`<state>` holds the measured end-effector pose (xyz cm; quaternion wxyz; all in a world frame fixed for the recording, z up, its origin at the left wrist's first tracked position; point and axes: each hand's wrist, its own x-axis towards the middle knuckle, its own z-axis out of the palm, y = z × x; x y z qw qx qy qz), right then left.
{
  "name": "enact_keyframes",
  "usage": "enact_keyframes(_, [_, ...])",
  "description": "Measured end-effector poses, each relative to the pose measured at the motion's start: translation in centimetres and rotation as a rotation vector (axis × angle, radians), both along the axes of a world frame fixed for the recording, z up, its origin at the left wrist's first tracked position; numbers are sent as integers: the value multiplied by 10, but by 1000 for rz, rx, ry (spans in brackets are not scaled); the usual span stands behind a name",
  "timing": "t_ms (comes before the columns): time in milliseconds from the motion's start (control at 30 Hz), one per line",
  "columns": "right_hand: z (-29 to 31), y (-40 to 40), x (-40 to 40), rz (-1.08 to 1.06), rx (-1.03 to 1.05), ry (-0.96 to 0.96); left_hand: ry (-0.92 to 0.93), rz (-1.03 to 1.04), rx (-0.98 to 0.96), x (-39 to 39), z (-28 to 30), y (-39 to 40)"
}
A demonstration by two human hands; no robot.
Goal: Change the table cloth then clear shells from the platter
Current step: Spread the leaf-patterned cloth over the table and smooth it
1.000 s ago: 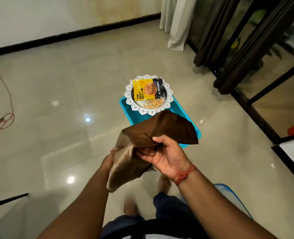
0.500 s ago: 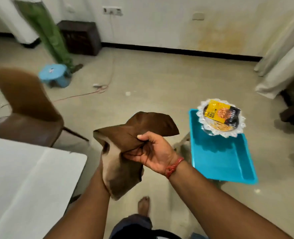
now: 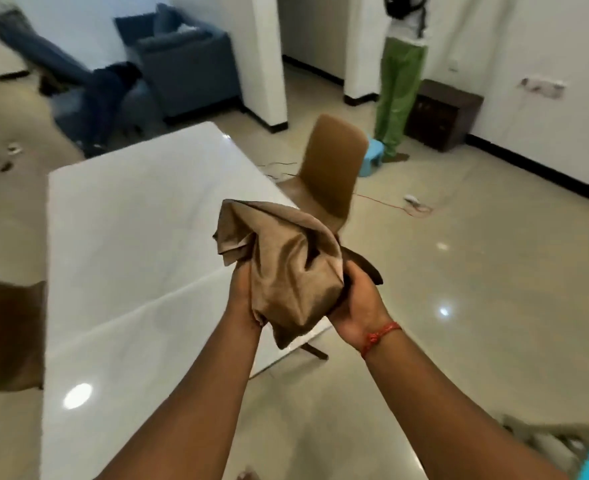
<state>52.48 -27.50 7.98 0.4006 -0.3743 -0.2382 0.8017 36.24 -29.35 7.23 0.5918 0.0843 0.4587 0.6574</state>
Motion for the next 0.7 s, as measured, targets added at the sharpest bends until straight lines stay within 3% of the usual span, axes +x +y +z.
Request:
enact_keyframes(100, [11,2,-70,119,69,11,145,169,62,-63,34,-16])
enact_keyframes(200, [7,4,-156,218,137,-221,371,331,47,-146,36,-39])
enact_keyframes(333, [-10,-9,-252,327,293,-608,746,255,-143,-234,18,-69])
enact_keyframes(433, [-17,-25,-306,349,536,-695,974,147,-255,-277,0,-87])
enact_keyframes(567, [-31,-31,-352,462,777,-712,972,165,-235,-310,-4,-97])
enact_keyframes(700, [-43,-18,-375,618,877,-656,947,151,-169,-323,4,-95])
